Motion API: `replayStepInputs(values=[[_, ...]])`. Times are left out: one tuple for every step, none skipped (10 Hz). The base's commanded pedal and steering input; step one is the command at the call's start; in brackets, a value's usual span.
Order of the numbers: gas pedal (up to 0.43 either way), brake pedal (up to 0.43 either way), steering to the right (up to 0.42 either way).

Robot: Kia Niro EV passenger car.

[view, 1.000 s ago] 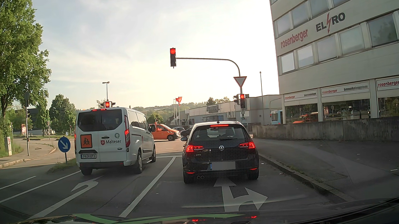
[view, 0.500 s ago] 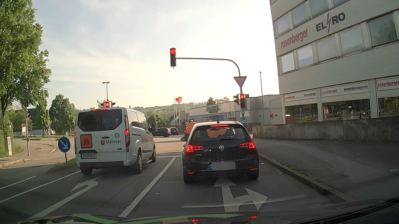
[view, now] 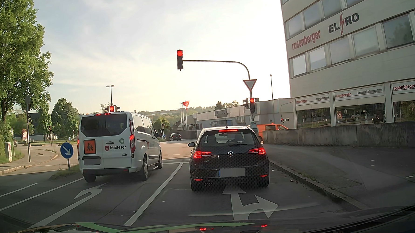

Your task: Follow the waypoints while adhering to traffic rules and regulations

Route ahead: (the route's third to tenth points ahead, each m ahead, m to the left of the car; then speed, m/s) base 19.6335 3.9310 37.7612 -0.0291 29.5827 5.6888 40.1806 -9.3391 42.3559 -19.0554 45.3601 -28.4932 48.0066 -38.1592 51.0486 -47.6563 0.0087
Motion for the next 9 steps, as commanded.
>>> replayStepInputs(values=[[0.0,0.518,0.011],[0.0,0.567,0.011],[0.0,0.579,0.009],[0.0,0.591,0.005],[0.0,0.598,0.0],[0.0,0.598,-0.008],[0.0,0.598,-0.014],[0.0,0.598,-0.019],[0.0,0.598,-0.02]])
